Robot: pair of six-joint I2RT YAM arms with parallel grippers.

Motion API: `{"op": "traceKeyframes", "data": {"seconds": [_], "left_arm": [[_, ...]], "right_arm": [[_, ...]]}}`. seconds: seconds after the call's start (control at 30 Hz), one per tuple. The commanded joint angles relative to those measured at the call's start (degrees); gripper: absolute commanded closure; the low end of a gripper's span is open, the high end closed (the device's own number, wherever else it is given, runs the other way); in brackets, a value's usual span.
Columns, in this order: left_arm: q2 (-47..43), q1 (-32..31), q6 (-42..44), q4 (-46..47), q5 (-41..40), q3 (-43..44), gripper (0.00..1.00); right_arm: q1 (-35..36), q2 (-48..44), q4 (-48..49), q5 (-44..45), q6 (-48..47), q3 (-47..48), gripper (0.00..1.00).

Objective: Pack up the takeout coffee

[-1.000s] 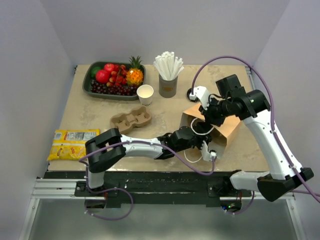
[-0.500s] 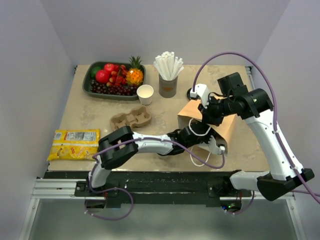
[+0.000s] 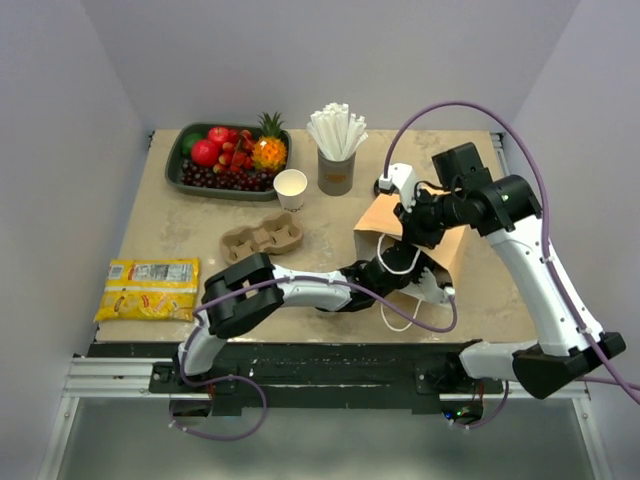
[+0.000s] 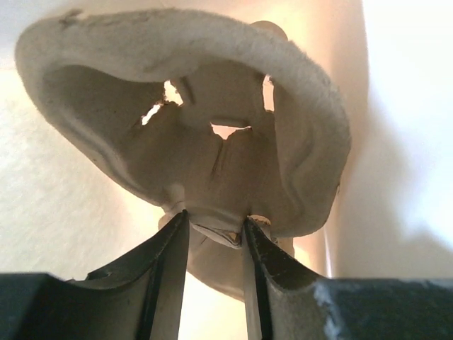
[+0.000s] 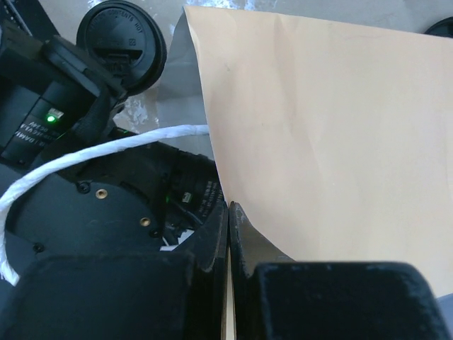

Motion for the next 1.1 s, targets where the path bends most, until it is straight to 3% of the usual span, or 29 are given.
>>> {"op": "traceKeyframes", "data": {"seconds": [0.0,0.3,0.6,0.7,0.9,1.07], "left_arm": [[-5.9,-0.9,0.7,0.7,-4.0,-1.6,1.0],[-5.7,-1.8,2.8,-3.0,-13.0,0.1,1.0],[-1.7,-1.8,1.3,-2.4,-13.7,3.6,1.0],[0.4,-1.7,3.2,1.8,-13.3,4.0,1.0],[6.6,-1.0,11.6,21.0,-14.3,3.3,1.0],[6.4,-1.0,6.2,17.4,-15.3,5.0,1.0]], "right_arm": [[-0.4,2.1,4.7,2.2,2.4,1.6,1.0],[-1.4,4.1,5.3,2.9,2.8,3.8,1.0],[-1.5,3.0,4.9,-1.9,2.6,4.7,1.0],[-1.4,2.5,4.3,-4.2,2.2,5.2,1.0],[-1.4,2.2,0.6,-18.1,1.7,7.3,1.0],[-1.4,2.8,2.4,-16.9,3.4,9.9,1.0]]}}
